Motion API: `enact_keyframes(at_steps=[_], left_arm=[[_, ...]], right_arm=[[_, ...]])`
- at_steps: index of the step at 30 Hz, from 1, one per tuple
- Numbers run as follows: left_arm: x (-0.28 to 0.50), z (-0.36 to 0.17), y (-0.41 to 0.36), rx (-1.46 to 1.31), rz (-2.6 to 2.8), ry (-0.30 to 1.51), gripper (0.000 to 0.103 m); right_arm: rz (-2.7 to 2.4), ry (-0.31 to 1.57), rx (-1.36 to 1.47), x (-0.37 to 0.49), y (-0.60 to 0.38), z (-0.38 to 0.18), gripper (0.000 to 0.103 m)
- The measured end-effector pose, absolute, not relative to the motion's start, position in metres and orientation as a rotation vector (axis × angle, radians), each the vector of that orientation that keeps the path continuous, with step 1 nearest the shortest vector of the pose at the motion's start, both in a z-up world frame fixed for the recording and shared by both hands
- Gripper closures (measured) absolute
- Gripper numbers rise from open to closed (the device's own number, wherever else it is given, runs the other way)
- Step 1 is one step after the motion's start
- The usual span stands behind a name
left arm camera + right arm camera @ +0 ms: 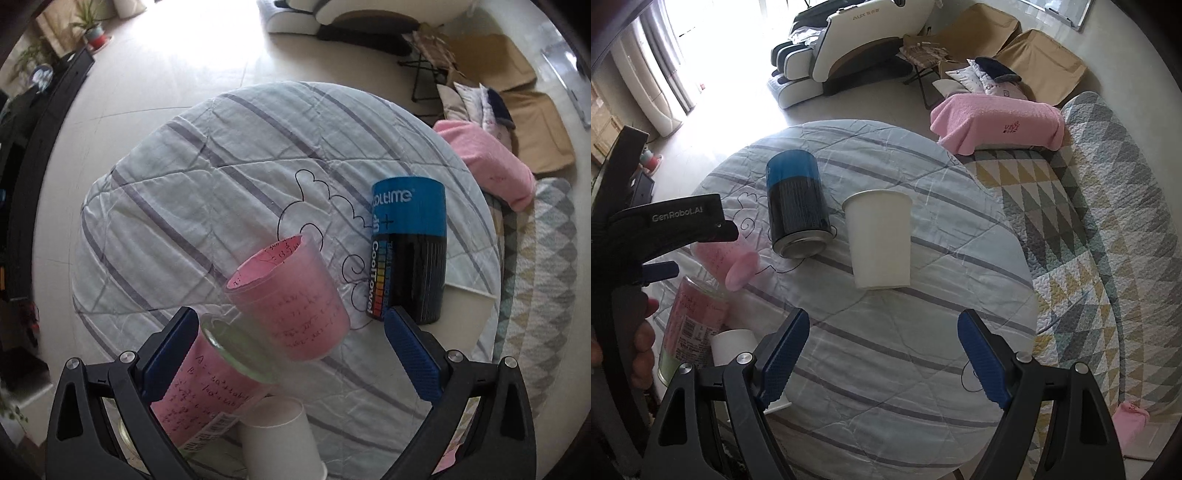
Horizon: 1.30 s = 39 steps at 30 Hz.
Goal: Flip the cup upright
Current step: 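Close the left gripper on the pink cup and lift it, then bring the pink cup to the right gripper while the right gripper closes on it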
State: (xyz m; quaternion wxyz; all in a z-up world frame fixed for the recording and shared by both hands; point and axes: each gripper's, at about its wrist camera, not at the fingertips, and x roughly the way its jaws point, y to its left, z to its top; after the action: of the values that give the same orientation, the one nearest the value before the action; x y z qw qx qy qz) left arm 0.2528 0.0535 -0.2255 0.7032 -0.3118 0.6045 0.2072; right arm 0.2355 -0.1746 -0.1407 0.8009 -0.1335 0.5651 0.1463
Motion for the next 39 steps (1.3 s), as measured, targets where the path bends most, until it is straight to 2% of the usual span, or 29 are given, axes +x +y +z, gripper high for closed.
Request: enact_keyframes(at_steps=[3, 4, 6, 8, 21, 26, 31, 39], left_arm=[[0.257, -0.236, 0.049, -0.705, 0.531, 1.368, 0.002], [0.258, -0.240, 0.049, -0.716, 0.539, 1.375, 0.007], [0.261, -0.248, 0.051, -0.759, 0.520, 1.376, 0.028], [0.263, -0.259, 0.052, -0.801, 0.488, 1.410, 0.035], [0.271, -0.221, 0.053, -0.657, 0.406, 1.333, 0.036], [0.273, -0.197, 0.037, -0.511, 0.376, 1.337, 0.036], [0.266, -0.185, 0.000, -0.415, 0.244, 1.359, 0.036], [0.259, -0.193, -0.107, -0.268, -0.007, 1.435, 0.036]], right_arm=[[0.370, 1.210, -0.324, 0.247, -0.176, -0.147, 0.019], [0.383, 1.216, -0.322, 0.250, -0.177, -0.149, 0.019], [0.409, 1.229, -0.307, 0.256, -0.182, -0.152, 0.019], [0.413, 1.240, -0.314, 0.259, -0.184, -0.157, 0.019], [0.407, 1.260, -0.250, 0.266, -0.197, -0.161, 0.019], [0.373, 1.243, -0.217, 0.258, -0.205, -0.153, 0.019], [0.291, 1.249, -0.158, 0.246, -0.229, -0.149, 0.019], [0.134, 1.259, -0.034, 0.226, -0.292, -0.146, 0.019]])
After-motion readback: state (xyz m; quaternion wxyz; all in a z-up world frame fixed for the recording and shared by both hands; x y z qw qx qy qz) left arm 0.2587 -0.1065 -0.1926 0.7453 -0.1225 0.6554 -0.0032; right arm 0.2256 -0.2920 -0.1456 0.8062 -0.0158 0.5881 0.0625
